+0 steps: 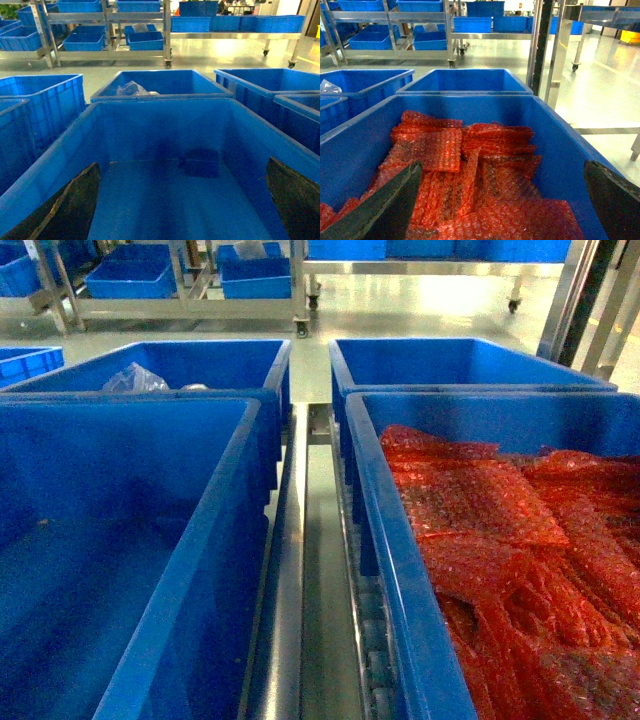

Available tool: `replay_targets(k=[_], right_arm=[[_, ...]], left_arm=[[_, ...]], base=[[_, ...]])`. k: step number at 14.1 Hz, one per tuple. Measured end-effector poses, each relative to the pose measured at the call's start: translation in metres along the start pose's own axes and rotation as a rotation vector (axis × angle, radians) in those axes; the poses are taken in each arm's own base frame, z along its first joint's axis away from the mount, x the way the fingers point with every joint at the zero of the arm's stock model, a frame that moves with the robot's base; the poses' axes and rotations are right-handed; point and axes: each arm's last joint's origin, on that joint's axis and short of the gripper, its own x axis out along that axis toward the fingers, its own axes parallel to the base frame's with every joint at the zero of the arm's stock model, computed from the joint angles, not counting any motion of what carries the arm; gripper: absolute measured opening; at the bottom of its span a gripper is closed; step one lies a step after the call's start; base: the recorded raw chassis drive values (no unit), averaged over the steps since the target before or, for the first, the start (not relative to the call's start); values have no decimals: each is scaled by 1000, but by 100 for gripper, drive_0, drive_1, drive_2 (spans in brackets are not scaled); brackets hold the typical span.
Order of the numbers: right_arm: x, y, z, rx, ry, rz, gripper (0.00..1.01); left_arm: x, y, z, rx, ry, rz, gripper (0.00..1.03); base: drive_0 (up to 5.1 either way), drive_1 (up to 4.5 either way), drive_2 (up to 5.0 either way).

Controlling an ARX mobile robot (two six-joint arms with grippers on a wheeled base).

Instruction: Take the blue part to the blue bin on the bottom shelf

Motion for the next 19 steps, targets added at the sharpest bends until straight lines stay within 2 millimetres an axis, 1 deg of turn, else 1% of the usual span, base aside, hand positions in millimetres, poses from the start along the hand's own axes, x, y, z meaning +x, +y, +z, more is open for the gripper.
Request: replay_targets(k=[19], right_arm=[[0,0,0,0,0,0,98]], left_arm=[[0,0,0,0,0,0,98]], base=[[0,0,0]])
